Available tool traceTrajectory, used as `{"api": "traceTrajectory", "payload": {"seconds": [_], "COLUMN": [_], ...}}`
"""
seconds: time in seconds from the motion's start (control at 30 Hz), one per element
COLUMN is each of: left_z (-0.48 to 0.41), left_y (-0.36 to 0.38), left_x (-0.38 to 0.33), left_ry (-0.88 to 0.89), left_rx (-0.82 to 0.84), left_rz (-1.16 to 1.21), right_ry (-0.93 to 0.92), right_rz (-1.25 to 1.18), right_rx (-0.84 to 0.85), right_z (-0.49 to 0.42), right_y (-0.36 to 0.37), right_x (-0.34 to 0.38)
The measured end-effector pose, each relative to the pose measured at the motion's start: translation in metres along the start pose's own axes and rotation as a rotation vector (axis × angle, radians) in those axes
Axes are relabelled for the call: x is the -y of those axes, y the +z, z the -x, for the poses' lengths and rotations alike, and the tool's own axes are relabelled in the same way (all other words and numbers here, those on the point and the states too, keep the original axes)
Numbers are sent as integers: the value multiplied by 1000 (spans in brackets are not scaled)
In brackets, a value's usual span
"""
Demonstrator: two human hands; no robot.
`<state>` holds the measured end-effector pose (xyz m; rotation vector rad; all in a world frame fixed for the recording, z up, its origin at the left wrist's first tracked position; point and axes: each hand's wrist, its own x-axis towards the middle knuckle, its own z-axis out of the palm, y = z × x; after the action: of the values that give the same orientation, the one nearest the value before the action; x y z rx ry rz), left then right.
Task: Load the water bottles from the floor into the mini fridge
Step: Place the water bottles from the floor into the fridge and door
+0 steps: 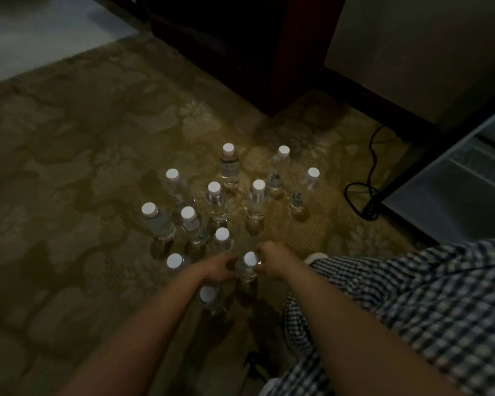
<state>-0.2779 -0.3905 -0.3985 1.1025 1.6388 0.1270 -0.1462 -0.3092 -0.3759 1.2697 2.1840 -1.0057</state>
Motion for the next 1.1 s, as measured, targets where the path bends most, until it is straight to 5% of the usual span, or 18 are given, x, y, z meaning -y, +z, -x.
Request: {"api": "traceTrajectory", "payload": {"seconds": [0.43, 0.87, 1.1], "left_z": [-24, 15, 56], "left_y": [7, -14, -39], "left_x": [14, -27, -80], "left_ry": [12, 196, 377], "left_rx": [-35, -92, -165], "left_rz": [207, 306, 305], "right_ry": [55, -324, -452], "right_rz": [29, 62, -25], "right_rx": [-43, -111, -297], "right_z": [-27, 38, 103], "right_y": [25, -70, -111], "right_x": [10, 28, 26]}}
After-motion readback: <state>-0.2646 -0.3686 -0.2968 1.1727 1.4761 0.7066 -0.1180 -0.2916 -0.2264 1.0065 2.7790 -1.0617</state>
